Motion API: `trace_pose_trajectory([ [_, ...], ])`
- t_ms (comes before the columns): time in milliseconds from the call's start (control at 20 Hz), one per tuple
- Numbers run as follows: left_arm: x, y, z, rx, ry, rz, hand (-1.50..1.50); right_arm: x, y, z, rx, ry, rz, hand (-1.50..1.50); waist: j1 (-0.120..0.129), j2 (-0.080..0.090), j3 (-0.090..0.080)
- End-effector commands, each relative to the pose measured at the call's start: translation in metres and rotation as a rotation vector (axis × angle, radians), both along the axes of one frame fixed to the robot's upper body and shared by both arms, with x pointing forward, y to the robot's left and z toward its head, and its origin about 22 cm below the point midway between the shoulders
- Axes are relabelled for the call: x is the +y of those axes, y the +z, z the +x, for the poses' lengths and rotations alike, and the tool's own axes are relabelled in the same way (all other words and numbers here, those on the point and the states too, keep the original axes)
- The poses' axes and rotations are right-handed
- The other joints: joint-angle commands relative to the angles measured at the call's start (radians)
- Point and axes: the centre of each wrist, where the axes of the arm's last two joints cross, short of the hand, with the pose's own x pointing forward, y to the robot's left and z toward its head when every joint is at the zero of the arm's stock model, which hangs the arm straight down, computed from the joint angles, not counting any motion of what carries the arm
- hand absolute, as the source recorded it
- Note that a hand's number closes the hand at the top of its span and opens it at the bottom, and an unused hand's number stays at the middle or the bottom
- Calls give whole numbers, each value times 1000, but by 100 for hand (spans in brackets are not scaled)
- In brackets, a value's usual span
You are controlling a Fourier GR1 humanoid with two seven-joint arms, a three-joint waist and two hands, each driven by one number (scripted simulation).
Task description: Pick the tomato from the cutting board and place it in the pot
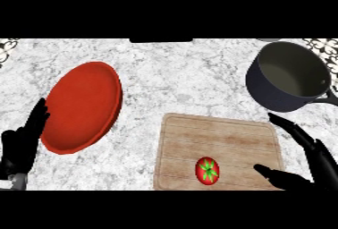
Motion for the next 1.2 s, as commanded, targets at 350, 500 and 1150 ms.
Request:
trace_pose_trajectory([
  [350,-11,8,2,5,-44,18,0,30,83,-21,200,105,-263,-150,32,9,-2],
  [500,-19,12,2,10,-71,4,0,54,102,-8,277,136,-341,-150,51,12,-2],
  [1150,-15,-7,-7,12,-63,16,0,134,110,30,692,274,-724,-150,61,12,-2],
])
